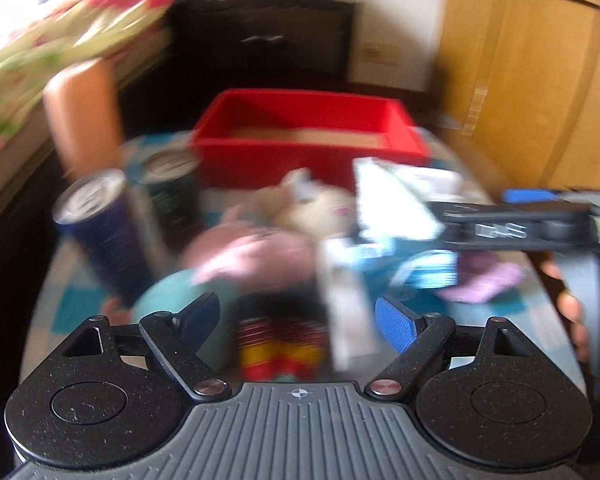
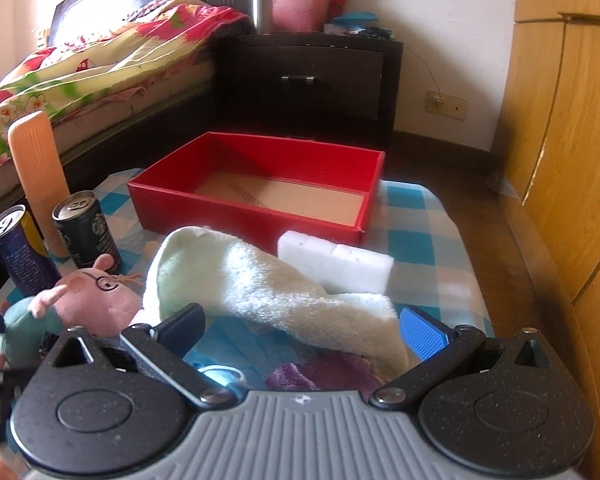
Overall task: Organize soft objects
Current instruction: 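Grasp the white foam block with the left gripper while the right gripper grasps the white towel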
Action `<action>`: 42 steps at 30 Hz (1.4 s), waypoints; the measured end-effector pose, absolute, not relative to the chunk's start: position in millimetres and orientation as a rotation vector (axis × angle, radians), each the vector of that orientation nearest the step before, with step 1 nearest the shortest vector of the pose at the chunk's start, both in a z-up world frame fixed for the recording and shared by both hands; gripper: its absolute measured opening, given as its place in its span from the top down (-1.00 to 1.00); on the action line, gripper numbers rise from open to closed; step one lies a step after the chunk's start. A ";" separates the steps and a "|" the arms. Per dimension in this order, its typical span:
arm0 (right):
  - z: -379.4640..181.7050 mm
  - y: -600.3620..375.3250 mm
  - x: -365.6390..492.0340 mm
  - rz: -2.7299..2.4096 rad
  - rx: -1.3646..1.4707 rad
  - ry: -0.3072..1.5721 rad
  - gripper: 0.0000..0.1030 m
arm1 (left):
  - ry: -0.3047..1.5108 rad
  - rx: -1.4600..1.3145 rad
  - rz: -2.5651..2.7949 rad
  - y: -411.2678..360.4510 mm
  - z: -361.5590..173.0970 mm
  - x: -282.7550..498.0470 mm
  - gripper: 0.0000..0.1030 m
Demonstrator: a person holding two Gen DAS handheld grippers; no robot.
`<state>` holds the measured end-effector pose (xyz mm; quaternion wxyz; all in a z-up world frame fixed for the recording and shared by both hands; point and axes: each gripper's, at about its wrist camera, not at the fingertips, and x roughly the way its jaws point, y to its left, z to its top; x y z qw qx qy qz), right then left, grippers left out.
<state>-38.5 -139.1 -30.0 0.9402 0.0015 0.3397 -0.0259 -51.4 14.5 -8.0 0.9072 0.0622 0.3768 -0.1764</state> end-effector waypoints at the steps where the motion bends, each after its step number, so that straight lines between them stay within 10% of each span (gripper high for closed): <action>1: -29.5 -141.3 -39.4 -0.055 0.010 0.694 -0.64 | 0.765 0.157 -0.395 5.4 -8.7 -53.7 -0.65; 10: -25.7 -169.1 -48.3 -0.081 0.080 0.708 -0.64 | 0.841 0.235 -0.487 -40.0 -41.8 -39.7 -0.37; 16: -24.8 -184.9 -49.9 -0.088 0.118 0.735 -0.64 | 1.088 0.084 -0.339 -16.8 -71.2 -7.2 0.51; 19: -26.3 -181.6 -46.5 -0.062 0.107 0.757 -0.64 | 1.082 0.019 -0.351 -11.7 -64.1 -5.4 0.61; 42: -16.5 -174.0 -16.4 0.155 -0.020 0.819 -0.45 | 0.994 0.006 -0.398 16.2 -21.5 -20.9 0.63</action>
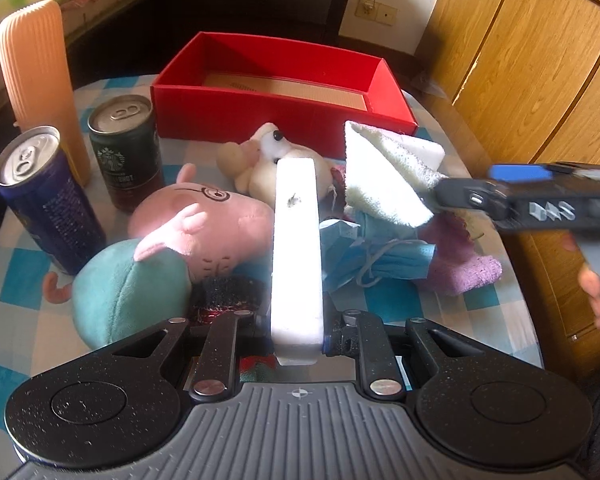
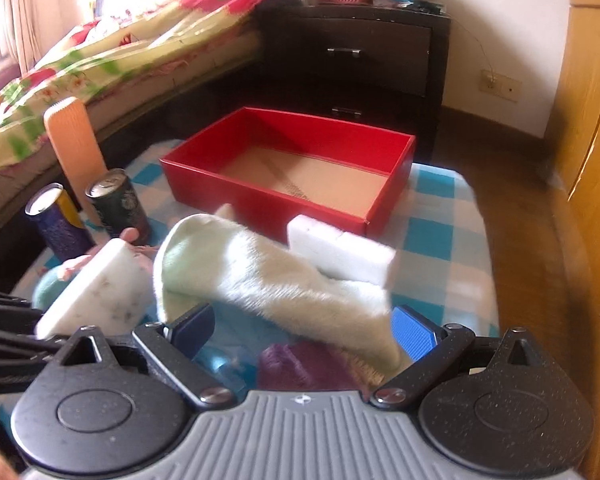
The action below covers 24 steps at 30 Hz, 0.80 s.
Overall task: Organize soft objects
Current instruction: 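Grasp the white foam block with the left gripper while the right gripper grasps the white towel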
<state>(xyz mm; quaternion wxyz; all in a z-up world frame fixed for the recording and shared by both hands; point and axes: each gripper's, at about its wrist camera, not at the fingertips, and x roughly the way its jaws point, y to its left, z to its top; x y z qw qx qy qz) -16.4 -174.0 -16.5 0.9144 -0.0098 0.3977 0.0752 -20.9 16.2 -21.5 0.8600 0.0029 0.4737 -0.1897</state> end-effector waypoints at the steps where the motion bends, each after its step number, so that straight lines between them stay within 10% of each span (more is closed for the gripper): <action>1: -19.9 -175.3 -8.1 0.163 0.001 0.845 -0.35 | 0.996 0.002 -0.402 15.9 -21.7 -19.6 0.63; 5: -46.7 -183.3 23.8 0.228 0.187 1.002 0.40 | 1.000 0.010 -0.417 10.3 -23.1 -17.3 0.63; 11: -48.6 -177.6 23.0 0.251 0.189 1.034 1.00 | 0.995 0.025 -0.424 5.6 -23.2 -14.8 0.62; 24: 1.8 -192.6 -2.4 0.264 0.243 0.894 1.00 | 0.976 0.013 -0.437 -1.8 -15.4 -10.8 0.62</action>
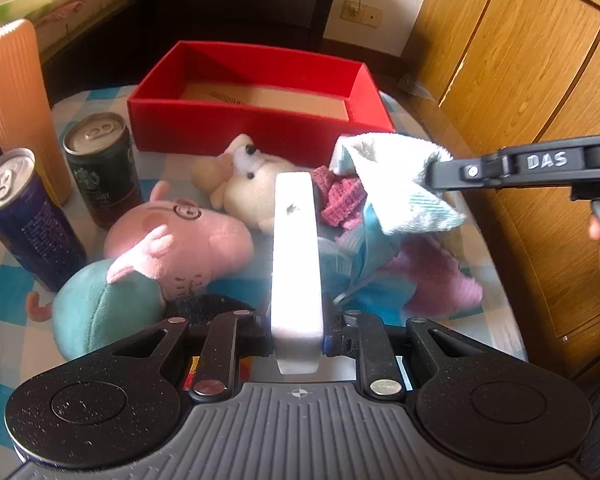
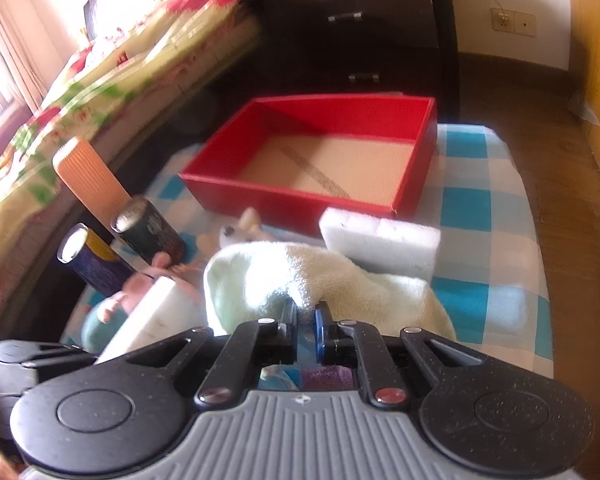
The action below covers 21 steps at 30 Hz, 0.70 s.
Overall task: Organize soft objects
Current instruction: 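Lift and carry the foam block and towel over the red box with both grippers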
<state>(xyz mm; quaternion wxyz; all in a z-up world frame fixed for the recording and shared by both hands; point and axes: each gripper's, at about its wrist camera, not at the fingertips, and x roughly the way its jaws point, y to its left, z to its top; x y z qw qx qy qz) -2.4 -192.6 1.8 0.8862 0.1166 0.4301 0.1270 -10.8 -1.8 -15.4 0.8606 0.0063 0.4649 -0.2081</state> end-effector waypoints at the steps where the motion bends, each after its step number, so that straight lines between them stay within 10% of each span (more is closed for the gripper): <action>1: 6.8 -192.8 -4.5 0.272 0.251 0.880 1.00 | 0.968 0.013 -0.440 -2.7 -13.2 -11.1 0.62; 21: 97.4 -200.4 -39.7 0.335 0.334 0.669 1.00 | 0.823 -0.060 -0.430 6.6 38.9 -15.5 0.63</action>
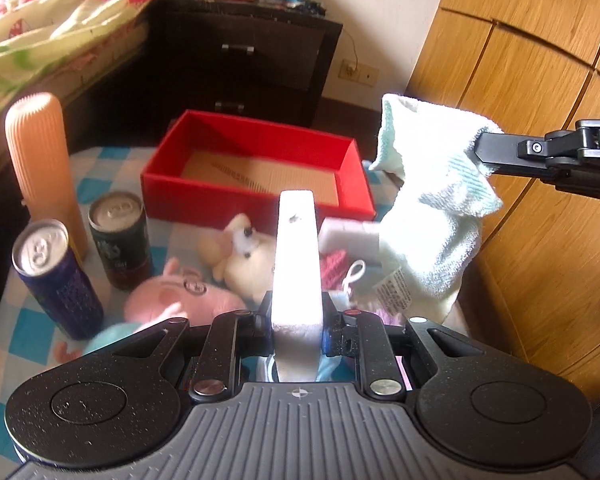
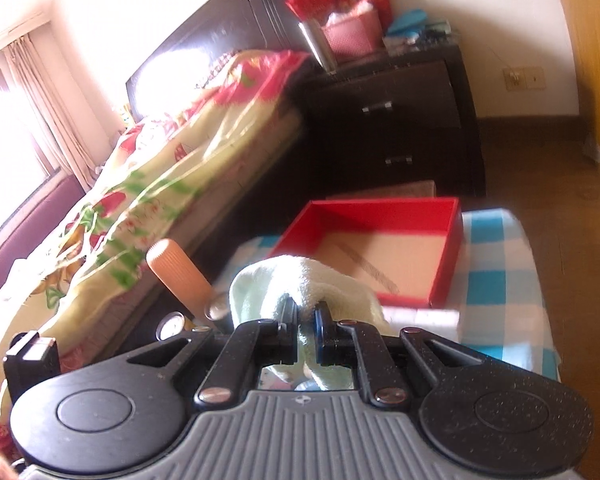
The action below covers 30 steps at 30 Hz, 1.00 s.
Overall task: Organize soft objects
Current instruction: 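Lift and carry the foam block and towel over the red box with both grippers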
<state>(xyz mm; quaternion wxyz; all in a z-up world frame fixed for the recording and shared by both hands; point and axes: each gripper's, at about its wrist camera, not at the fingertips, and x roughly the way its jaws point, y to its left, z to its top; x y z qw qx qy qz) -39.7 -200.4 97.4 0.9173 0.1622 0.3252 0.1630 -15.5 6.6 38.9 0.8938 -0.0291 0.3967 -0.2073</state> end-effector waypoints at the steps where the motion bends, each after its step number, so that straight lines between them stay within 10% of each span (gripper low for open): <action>1: 102.3 -198.8 -40.1 0.337 0.324 0.662 1.00 | 0.813 -0.061 -0.430 6.2 42.5 -15.4 0.63; 30: 166.0 -181.9 5.1 0.295 0.171 0.585 1.00 | 0.689 0.048 -0.325 -20.3 114.9 61.4 0.63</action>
